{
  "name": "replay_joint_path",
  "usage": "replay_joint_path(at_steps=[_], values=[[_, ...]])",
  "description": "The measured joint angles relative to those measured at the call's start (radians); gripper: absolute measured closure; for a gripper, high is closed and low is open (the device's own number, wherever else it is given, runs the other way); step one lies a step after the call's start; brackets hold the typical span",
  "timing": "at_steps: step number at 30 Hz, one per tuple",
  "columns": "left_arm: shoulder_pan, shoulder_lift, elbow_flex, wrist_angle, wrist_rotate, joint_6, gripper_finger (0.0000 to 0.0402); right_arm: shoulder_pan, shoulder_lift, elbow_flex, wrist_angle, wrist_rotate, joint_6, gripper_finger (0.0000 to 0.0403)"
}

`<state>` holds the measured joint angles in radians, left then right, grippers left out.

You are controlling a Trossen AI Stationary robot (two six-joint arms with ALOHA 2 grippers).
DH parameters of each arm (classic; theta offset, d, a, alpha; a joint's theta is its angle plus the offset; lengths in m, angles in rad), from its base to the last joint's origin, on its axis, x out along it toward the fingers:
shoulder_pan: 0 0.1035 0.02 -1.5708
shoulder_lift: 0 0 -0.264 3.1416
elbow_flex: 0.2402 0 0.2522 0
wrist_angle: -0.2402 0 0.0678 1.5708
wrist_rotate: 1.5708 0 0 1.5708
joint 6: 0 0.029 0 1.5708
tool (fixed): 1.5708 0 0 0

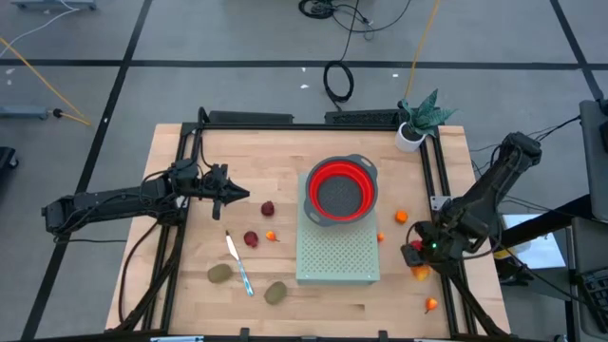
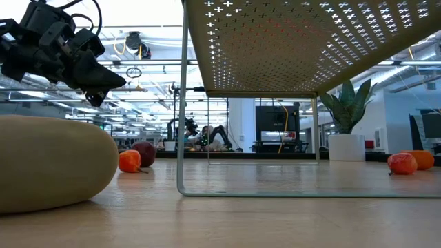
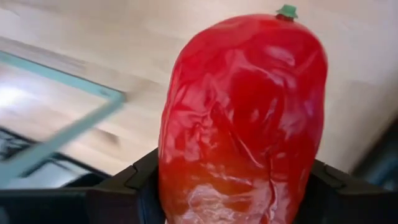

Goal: Pick & Place Fruit
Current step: Put the mango into the red strainer bowl on the shelf

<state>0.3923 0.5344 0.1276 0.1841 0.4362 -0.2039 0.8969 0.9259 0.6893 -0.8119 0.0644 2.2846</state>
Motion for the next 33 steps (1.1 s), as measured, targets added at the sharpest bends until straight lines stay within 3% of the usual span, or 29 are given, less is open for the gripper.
replay_joint_path(at_steps=[7,18,26,33], values=[[0.0,0.0,0.0,0.0,0.0,-0.006,0.038,0.002,-0.076,0.001,-0.025,0.249,-0.077,0.0178],[0.0,0.0,0.0,0.0,0.0,-0.008,0.038,0.002,-0.176,0.001,-0.063,0.511,-0.32,0.018],[0.0,0.0,0.0,0.0,0.0,-0.009,0.038,0.002,-0.253,0.001,0.035,0.708,-0.572,0.0181],[0.0,0.0,0.0,0.0,0.0,-0.01,0.038,0.001,-0.3,0.001,0.247,0.824,-0.846,0.018]])
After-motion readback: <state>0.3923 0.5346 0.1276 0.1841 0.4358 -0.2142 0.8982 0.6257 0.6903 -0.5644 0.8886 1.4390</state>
